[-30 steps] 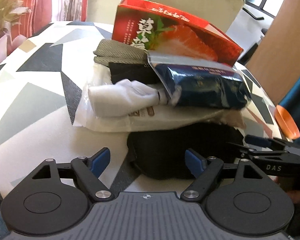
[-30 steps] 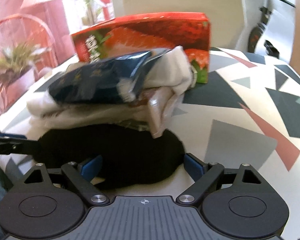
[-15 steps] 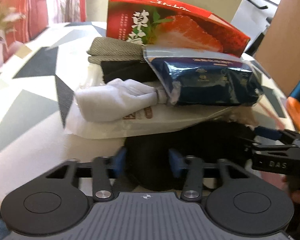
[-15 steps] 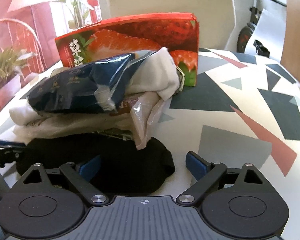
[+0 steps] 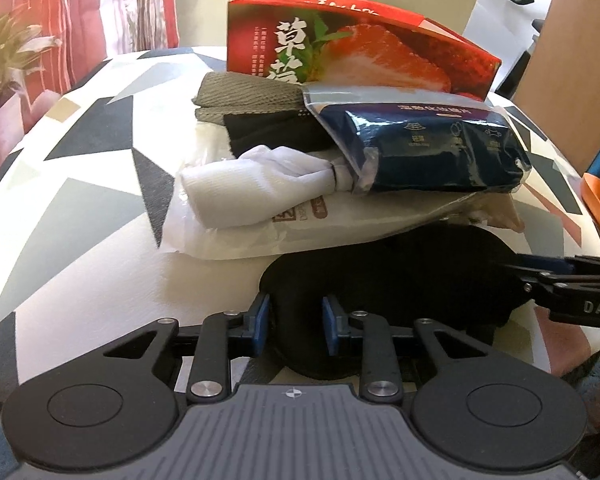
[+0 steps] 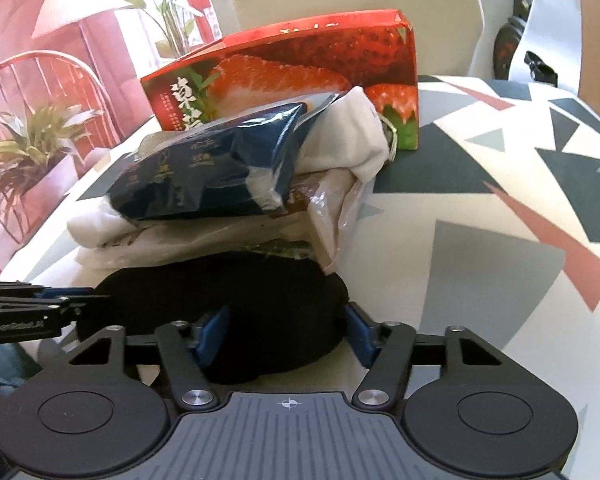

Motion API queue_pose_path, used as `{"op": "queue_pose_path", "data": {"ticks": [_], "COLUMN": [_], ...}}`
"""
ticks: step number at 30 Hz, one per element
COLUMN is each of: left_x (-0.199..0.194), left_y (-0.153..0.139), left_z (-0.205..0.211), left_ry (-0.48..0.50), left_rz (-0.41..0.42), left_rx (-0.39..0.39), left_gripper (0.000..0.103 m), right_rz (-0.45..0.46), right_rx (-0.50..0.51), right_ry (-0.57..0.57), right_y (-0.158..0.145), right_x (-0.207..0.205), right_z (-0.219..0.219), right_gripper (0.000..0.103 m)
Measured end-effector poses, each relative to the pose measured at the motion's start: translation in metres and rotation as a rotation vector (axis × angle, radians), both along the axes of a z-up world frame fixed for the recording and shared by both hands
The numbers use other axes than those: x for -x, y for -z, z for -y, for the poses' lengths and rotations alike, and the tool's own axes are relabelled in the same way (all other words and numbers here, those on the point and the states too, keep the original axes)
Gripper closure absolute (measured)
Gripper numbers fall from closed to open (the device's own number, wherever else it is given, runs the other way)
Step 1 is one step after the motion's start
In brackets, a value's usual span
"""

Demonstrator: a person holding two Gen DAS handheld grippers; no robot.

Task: Organize soft objects
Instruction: 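Close the left gripper on the black eye mask while the right gripper closes on it, then lift the black eye mask with both grippers toward the red box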

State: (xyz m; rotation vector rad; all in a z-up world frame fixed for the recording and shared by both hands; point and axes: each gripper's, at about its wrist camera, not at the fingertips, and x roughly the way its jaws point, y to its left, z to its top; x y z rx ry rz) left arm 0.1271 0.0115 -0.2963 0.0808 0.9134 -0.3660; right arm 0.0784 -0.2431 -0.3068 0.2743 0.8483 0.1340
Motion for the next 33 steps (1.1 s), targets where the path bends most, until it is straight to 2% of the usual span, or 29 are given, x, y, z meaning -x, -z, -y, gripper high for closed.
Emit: {"op": "queue_pose_path", "data": {"ticks": [4, 8, 10, 15, 20, 31, 33], "left_x": [0.002, 0.002, 0.002, 0.004, 0.008, 0.013, 0.013], "left_y": [-0.001, 0.001, 0.001, 0.000, 0.000, 0.001, 0.001], "left_z": [-0.005, -0.004, -0.003, -0.004, 0.001, 0.007, 0.008], "left_ry": [-0.011, -0.009, -0.003, 0.005, 0.028, 0.036, 0.035], "left_rz": [-0.007, -0.001, -0.001, -0.016, -0.026, -0.011, -0.009], "left_rx": [0.013, 0.009, 0.009, 0.027, 0.027, -0.016, -0.013], "left_gripper": [0.073, 0.070, 0.068, 0.059, 0.043, 0.044, 0.053], "right_rz": [-0.001, 0.019, 0.018, -0.003, -0.025, -0.036, -0.037], "right_rx": [-0.029, -0.044, -0.026, -0.016, -0.018, -0.022, -0.021], "right_ry": [-0.014, -0.033, -0.033, -0.004, -0.006, -0.036, -0.050], "right_y": [-0.004, -0.010, -0.010, -0.008, -0.003, -0.002, -0.002], "right_x": [0.007, 0.009, 0.009, 0.008, 0.007, 0.007, 0.008], "right_z": [-0.002, -0.006, -0.008, -0.005, -0.004, -0.010, -0.012], "right_gripper": [0.057, 0.070, 0.071, 0.075, 0.078, 0.081, 0.083]}}
